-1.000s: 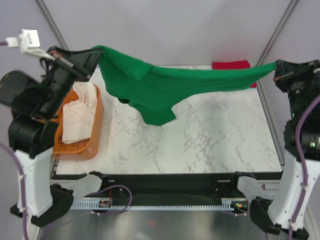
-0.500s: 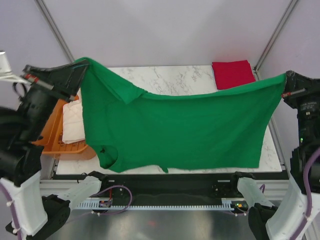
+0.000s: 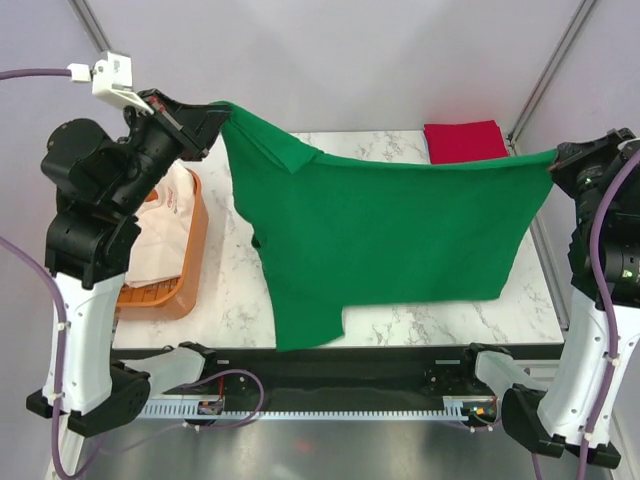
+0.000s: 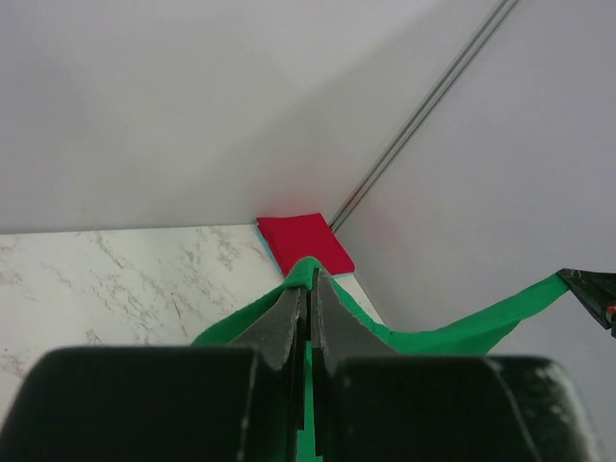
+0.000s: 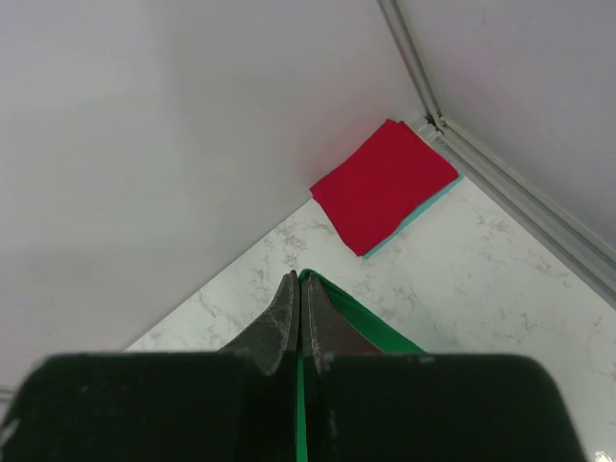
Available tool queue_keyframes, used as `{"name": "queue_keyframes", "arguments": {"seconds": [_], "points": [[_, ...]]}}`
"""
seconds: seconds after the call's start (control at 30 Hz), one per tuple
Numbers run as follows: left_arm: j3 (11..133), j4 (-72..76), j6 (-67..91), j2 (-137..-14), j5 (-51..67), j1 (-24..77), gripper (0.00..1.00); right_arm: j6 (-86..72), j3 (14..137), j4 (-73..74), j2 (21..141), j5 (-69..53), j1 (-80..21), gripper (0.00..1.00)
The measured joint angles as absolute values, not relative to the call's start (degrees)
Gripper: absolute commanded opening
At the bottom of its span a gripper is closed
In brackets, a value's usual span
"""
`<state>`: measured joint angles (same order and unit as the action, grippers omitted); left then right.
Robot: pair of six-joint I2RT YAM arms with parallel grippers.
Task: Fold and stack the t-shirts
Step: Flatten the tshirt out
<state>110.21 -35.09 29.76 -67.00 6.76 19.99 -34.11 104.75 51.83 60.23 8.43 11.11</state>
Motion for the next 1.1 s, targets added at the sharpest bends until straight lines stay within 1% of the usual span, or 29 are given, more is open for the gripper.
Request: {"name": "queue_keyframes", "arguments": {"seconds": [0.17, 0.37, 0.47, 0.6, 0.77, 0.87, 1.0, 1.1], "points": [[107.39, -35.05, 29.69, -60.77, 6.87, 20.01, 0.02, -34.33, 105.47, 54.68, 56.66, 12.27, 11.09, 0.0], [102.48, -35.0, 29.71, -49.98, 7.97, 20.01, 0.02, -34.85, 105.08, 57.82, 47.0, 14.15, 11.09, 0.0], [100.88, -34.83, 29.71, -44.42, 8.23, 20.01, 0.02, -34.87, 107.09, 60.47, 43.07, 15.35, 11.11, 0.0], [100.47, -34.57, 29.63, -39.72, 9.04, 20.01, 0.02, -34.85, 113.12, 63.55, 42.22, 16.73, 11.09, 0.0], [102.94, -34.7, 28.32, -39.88, 8.71, 20.01, 0.02, -34.94, 115.59, 64.05, 42.65, 17.82, 11.09, 0.0], [104.53, -34.54, 26.57, -42.33, 7.38, 20.01, 0.02, -34.94, 111.68, 61.65, 43.35, 18.15, 11.09, 0.0], [104.62, -33.5, 22.87, -49.45, 5.1, 20.03, 0.02, -34.92, 96.73, 51.27, 45.25, 17.85, 11.09, 0.0], [101.19, -29.47, 20.08, -57.71, 3.2, 20.05, 0.02, -34.89, 85.06, 41.78, 50.09, 16.71, 11.03, 0.0]]}}
